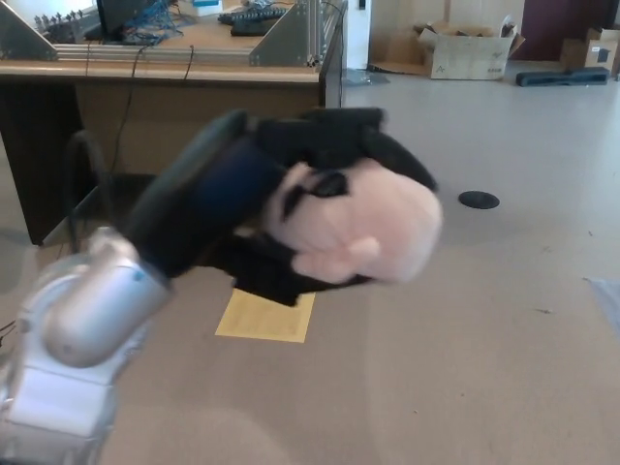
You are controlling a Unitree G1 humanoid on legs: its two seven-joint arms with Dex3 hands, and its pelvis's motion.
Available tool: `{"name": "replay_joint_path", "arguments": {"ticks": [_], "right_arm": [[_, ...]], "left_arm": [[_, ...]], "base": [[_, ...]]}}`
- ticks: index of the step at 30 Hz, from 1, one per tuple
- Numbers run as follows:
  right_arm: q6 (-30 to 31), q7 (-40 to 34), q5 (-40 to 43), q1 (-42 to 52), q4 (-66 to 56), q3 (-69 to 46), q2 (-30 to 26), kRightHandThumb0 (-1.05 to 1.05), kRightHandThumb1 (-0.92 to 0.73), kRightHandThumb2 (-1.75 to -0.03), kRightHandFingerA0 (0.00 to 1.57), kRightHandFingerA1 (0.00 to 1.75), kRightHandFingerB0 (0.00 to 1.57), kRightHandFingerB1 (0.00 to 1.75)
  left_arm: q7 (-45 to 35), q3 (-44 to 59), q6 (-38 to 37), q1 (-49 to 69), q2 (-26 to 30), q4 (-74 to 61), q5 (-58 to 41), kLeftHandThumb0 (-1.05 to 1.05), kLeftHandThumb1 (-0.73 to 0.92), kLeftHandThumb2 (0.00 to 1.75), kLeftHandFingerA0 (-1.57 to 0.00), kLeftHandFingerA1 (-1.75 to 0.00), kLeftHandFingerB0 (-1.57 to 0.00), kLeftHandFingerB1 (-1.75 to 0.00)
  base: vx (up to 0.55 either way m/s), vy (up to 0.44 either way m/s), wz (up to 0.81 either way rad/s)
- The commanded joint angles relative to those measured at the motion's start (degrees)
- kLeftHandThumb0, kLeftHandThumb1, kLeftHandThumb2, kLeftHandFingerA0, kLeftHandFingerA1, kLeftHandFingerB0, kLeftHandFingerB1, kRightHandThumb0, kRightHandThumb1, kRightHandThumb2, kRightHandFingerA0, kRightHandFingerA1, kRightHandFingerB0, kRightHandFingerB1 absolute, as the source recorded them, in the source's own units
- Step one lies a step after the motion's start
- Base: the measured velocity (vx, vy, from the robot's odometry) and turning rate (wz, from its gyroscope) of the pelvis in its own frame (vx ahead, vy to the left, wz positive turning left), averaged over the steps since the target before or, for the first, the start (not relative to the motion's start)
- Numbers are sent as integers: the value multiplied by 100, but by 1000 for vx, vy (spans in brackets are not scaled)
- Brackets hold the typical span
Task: The robot extends its left hand to pick up an emotional support dumpling from the palm of a person and brings its hand down by its side. Then it extends its arm again to hand the dumpling back to the person.
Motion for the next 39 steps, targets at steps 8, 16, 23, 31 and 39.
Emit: {"name": "replay_joint_path", "arguments": {"ticks": [8,16,23,31,39], "right_arm": [[376,34,272,-84,122,-164,84,-36,-65,-59,74,46,50,37],[410,53,313,-29,71,-210,71,-36,-64,-59,74,46,50,37],[365,-37,246,-180,111,-185,95,-35,-65,-59,76,47,50,38],[395,10,344,-148,88,-289,159,-36,-64,-59,75,46,49,37],[262,-151,240,-224,132,-320,137,-36,-64,-59,78,48,51,38]], "left_arm": [[-163,4689,4269,2794,-35,2497,-5515,-31,81,68,-97,-151,-63,-99],[-576,4951,3893,3051,-100,4154,-4844,-33,81,68,-101,-149,-72,-97],[-711,5077,3953,2830,168,5354,-4486,-36,83,68,-102,-149,-62,-97],[-1193,5059,3649,2679,438,6279,-4161,-35,86,70,-97,-155,-51,-95],[-1621,5041,3758,2298,818,7040,-4300,-36,88,65,-97,-154,-50,-79]], "base": [[0,0,0],[0,0,0],[0,0,0],[0,0,0],[0,0,0]]}}
